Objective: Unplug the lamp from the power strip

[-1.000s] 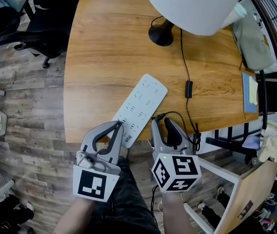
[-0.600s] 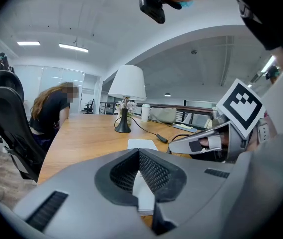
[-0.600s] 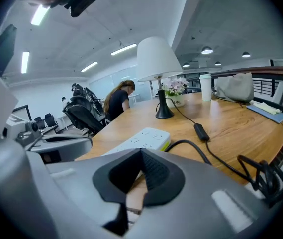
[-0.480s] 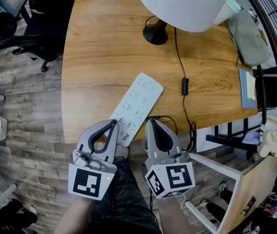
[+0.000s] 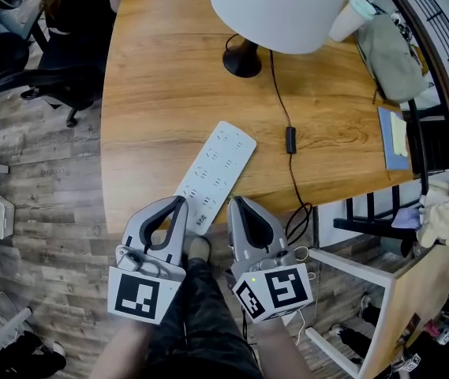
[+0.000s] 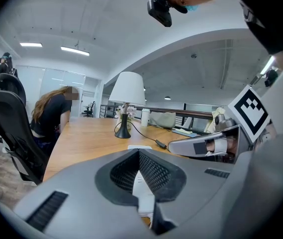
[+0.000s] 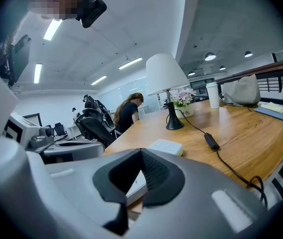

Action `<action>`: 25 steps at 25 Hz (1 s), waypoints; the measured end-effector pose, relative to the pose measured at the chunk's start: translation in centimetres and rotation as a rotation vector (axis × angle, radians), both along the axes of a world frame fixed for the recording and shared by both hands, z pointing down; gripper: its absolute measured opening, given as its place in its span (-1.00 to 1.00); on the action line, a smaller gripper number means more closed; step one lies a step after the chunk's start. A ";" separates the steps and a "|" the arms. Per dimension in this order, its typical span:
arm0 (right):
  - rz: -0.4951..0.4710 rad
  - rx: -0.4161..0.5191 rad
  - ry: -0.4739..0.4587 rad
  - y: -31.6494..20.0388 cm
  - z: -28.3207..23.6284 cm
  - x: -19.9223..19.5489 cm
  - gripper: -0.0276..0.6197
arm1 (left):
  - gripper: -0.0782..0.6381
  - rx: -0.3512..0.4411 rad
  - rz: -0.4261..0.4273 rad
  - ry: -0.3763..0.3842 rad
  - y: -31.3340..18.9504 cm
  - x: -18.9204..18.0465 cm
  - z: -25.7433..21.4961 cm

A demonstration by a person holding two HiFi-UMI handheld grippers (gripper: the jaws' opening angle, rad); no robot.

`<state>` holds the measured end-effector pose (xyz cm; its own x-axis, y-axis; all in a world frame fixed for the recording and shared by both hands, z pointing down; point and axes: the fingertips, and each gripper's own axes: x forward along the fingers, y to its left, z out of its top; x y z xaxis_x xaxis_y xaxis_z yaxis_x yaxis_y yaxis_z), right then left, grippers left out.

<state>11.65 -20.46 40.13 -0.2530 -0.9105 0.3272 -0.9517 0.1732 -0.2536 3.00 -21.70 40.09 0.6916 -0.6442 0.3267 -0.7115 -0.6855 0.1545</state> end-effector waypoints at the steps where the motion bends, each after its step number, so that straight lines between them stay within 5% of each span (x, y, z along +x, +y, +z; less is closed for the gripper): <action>1: -0.002 0.005 -0.002 0.1 -0.2 0.0 -0.89 | -0.79 0.003 0.000 0.002 0.0 0.0 -0.2; 12: -0.006 0.061 0.005 0.3 -2.9 -0.1 -0.89 | -0.79 0.035 -0.007 0.040 -0.3 0.0 -2.6; 19: -0.025 0.098 0.025 0.4 -4.8 -0.5 -0.89 | -0.79 0.131 -0.026 0.097 -1.0 -0.4 -5.5; 25: -0.041 0.133 0.040 0.7 -6.7 -1.0 -0.89 | -0.79 0.100 -0.043 0.094 -0.7 -1.0 -6.1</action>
